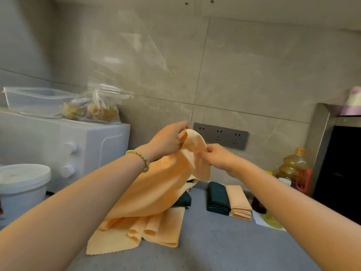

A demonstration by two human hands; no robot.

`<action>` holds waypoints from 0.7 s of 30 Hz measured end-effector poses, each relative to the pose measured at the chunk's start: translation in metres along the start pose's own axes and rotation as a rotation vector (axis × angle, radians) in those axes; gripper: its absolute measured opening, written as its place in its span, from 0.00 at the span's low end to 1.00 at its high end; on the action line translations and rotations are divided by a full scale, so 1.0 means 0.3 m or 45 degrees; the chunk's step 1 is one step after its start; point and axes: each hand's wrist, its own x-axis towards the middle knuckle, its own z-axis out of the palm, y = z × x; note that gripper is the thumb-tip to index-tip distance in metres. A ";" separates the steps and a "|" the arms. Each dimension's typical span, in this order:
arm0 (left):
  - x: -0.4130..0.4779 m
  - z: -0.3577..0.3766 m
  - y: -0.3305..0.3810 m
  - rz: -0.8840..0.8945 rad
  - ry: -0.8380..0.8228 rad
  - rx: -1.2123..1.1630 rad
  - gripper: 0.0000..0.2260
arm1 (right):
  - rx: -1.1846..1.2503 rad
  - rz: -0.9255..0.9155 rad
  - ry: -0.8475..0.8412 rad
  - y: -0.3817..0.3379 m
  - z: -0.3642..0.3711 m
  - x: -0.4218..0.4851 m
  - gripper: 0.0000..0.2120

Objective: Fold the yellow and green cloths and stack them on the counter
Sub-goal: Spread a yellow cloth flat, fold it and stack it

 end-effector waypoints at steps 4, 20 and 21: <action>-0.038 -0.022 0.117 -0.109 -0.229 -0.162 0.12 | -0.041 -0.121 0.219 -0.004 -0.124 -0.131 0.13; -0.160 -0.006 0.314 -0.518 -0.901 -1.101 0.14 | -0.027 -0.248 0.547 0.073 -0.389 -0.441 0.12; -0.151 -0.029 0.327 -0.502 -0.897 -1.128 0.14 | 0.110 -0.216 0.527 0.068 -0.397 -0.448 0.12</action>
